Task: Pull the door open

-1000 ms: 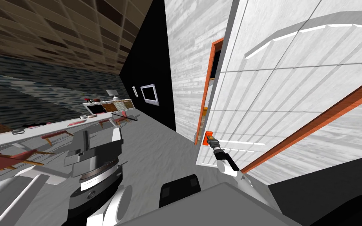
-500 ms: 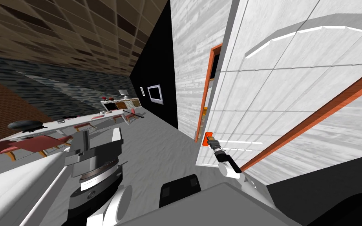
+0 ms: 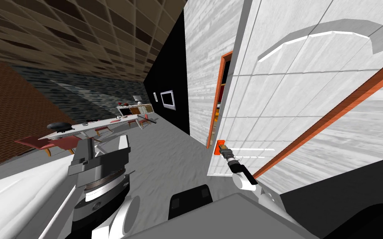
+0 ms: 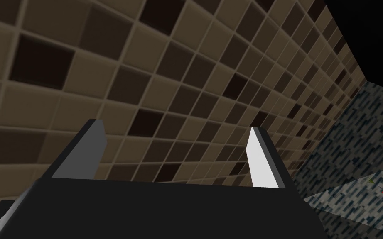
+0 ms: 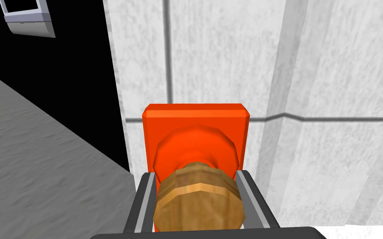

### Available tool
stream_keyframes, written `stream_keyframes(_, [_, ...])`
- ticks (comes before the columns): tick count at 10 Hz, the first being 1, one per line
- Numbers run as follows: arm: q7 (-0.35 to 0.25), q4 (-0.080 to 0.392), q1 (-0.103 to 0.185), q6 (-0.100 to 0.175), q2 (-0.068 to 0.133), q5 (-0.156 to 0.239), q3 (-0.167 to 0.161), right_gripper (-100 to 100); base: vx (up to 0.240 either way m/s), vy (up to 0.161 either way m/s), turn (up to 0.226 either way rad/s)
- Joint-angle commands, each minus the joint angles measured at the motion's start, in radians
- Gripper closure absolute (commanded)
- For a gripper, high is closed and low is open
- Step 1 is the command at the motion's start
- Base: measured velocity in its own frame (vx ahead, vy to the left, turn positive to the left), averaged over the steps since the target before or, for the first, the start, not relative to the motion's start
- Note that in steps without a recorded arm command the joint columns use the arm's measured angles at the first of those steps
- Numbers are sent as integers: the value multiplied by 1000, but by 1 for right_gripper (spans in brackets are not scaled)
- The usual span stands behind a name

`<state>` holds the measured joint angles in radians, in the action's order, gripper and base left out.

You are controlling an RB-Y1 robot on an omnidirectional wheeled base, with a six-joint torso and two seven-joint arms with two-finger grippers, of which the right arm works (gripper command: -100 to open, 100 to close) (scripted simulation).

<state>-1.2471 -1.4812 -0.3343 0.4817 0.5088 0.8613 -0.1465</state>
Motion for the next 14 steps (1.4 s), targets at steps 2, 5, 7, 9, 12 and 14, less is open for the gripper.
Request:
stream_keyframes(2, [-20,-8,-12,17,22,-5,-20,100,-174,-53,119])
stream_keyframes(5, [-48,-17,-28,40,54,-11,-44,100,-216,-50,135])
stream_keyframes(7, [-64,-22,-37,53,72,-14,-57,100,-180,-46,107])
stream_keyframes(9, [-76,-26,-43,63,86,-16,-68,100,-185,-35,90])
stream_keyframes(12, [-100,-43,-82,105,119,-43,-106,100,-66,-8,-19])
stream_keyframes(14, [-127,-62,-120,152,155,-67,-140,100,-61,-18,-53])
